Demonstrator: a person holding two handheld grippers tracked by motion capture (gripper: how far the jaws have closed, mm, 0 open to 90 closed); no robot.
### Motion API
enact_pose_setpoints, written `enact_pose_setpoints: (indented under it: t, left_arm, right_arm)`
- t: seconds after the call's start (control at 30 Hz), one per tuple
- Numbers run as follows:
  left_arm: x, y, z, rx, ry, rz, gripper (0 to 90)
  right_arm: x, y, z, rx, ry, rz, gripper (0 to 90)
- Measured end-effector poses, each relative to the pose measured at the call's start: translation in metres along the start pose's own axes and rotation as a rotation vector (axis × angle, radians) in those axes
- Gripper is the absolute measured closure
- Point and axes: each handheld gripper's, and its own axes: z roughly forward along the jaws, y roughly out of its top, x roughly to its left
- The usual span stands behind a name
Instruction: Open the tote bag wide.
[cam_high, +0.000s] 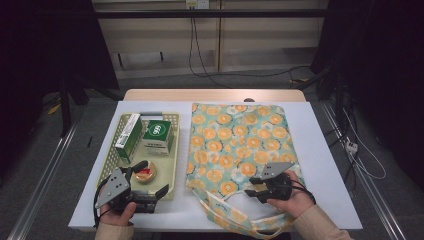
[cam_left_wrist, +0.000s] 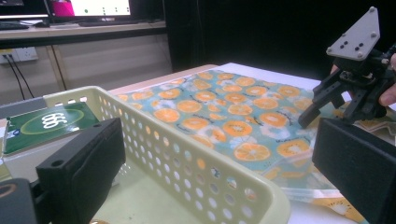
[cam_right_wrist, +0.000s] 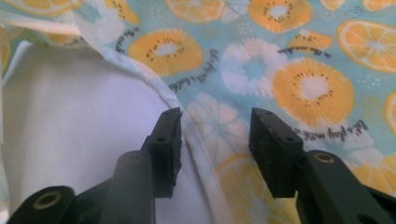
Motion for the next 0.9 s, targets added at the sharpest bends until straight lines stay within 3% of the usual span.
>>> enact_pose_setpoints:
  t: [0.13, 0.37, 0.63, 0.77, 0.87, 0.9]
  left_arm:
    - [0.0001, -0.0003, 0.0007, 0.005, -0.002, 0.004, 2.6]
    - [0.0002, 0.0004, -0.0005, -0.002, 0.003, 0.002, 2.6]
    - [-0.0003, -0.0004, 0.0024, 0.003, -0.003, 0.0, 2.6]
    - [-0.0003, 0.0, 0.0032, 0.01, -0.008, 0.009, 2.5]
    - [0.0013, 0.0003, 0.0029, 0.002, -0.002, 0.003, 2.6]
    - [0.001, -0.0001, 0.0031, 0.002, -0.002, -0.002, 2.6]
  right_arm:
    - [-0.0002, -0.0044, -0.0031, 0.005, -0.003, -0.008, 60.7]
    - [-0.0036, -0.0048, -0.0005, -0.005, 0.002, 0.026, 74.3]
    - [-0.0063, -0.0082, 0.0028, -0.049, 0.003, 0.051, 90.0]
    - [-0.0043, -0.0066, 0.0034, -0.052, -0.018, 0.049, 90.0]
    - [-0.0054, -0.0044, 0.0033, -0.102, -0.072, 0.085, 90.0]
    - [-0.0069, -0.0021, 0.0035, -0.142, -0.061, 0.12, 90.0]
